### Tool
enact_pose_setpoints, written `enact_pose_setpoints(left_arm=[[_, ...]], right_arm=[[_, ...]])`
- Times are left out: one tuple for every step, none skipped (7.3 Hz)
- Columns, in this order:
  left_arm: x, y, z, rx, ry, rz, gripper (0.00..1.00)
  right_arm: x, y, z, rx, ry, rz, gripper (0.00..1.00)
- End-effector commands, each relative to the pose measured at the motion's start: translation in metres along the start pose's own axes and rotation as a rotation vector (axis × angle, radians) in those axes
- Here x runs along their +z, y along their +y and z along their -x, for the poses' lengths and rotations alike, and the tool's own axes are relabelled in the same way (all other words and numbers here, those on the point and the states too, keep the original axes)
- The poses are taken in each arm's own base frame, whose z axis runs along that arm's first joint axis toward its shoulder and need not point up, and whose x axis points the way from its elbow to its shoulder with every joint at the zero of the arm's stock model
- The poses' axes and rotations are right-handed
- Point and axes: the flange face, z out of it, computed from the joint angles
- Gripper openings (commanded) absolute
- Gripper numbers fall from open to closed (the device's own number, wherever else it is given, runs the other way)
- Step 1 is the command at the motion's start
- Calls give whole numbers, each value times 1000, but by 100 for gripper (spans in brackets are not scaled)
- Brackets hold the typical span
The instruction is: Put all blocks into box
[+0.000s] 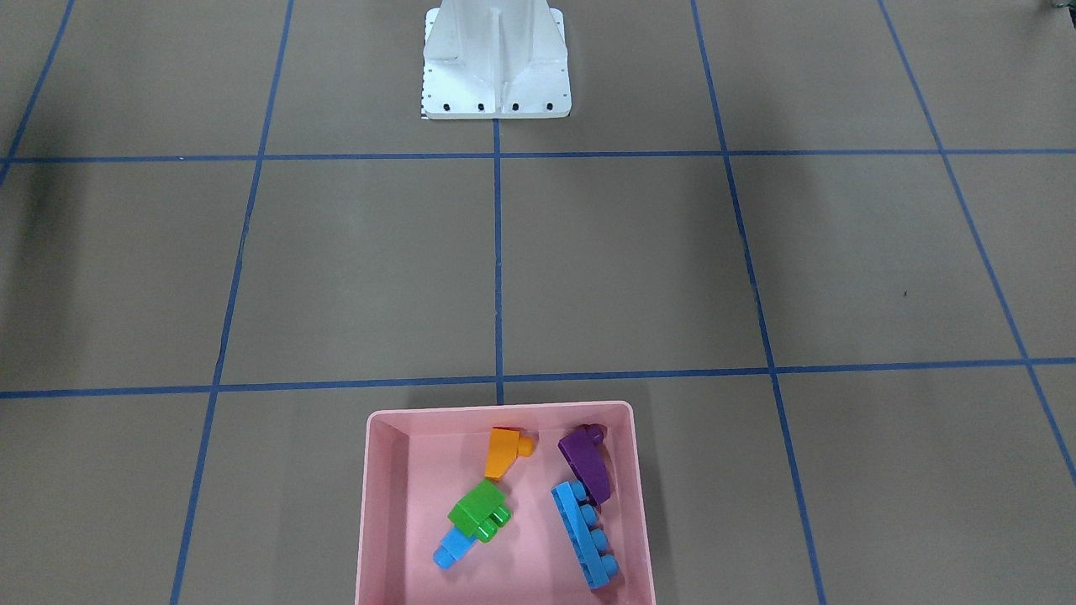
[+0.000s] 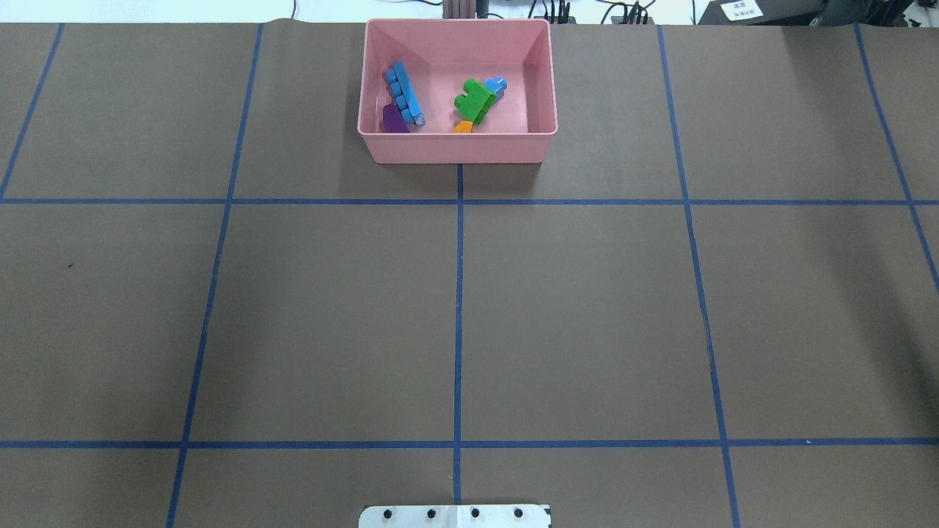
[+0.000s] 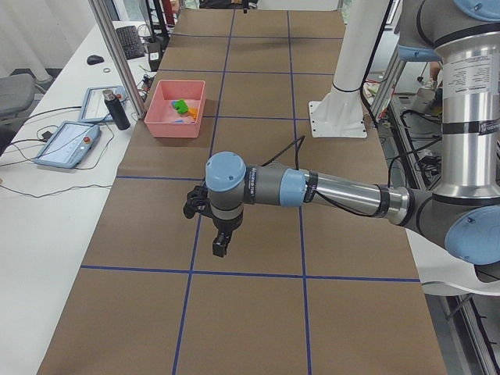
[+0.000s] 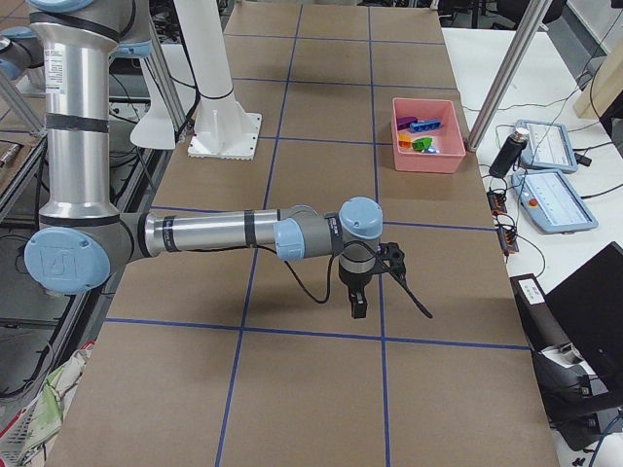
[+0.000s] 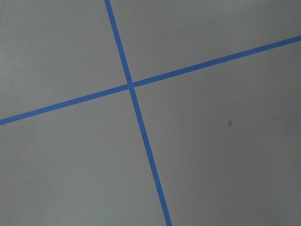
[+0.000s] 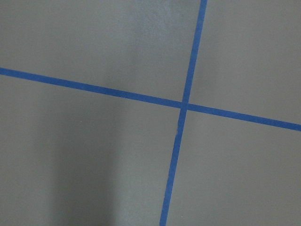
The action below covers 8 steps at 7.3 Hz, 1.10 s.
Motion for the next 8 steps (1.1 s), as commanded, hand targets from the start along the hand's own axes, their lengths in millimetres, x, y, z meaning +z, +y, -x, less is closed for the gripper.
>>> enact_pose_setpoints(left_arm=[[0, -1, 0, 3, 0, -1, 100], [-2, -1, -2, 6, -1, -4, 100], [-5, -2, -4, 16, -3, -14, 100], [-2, -2, -2, 10, -2, -7, 100], [-1, -1, -1, 8, -1, -5, 100], [0, -2, -1, 8, -1, -5, 100], [0, -2, -1, 5, -1, -5, 100], [2, -1, 0, 1, -1, 0, 100]], right_arm=[[2, 0, 0, 1, 0, 3, 100], [1, 0, 1, -1, -2, 1, 100], [1, 0, 0, 0, -2, 2, 100], [1, 0, 0, 0, -2, 2, 100], [1, 0, 0, 0, -2, 2, 100], [2, 0, 0, 1, 0, 3, 100], [3, 1, -1, 2, 0, 6, 100], [3, 1, -1, 2, -2, 7, 100]])
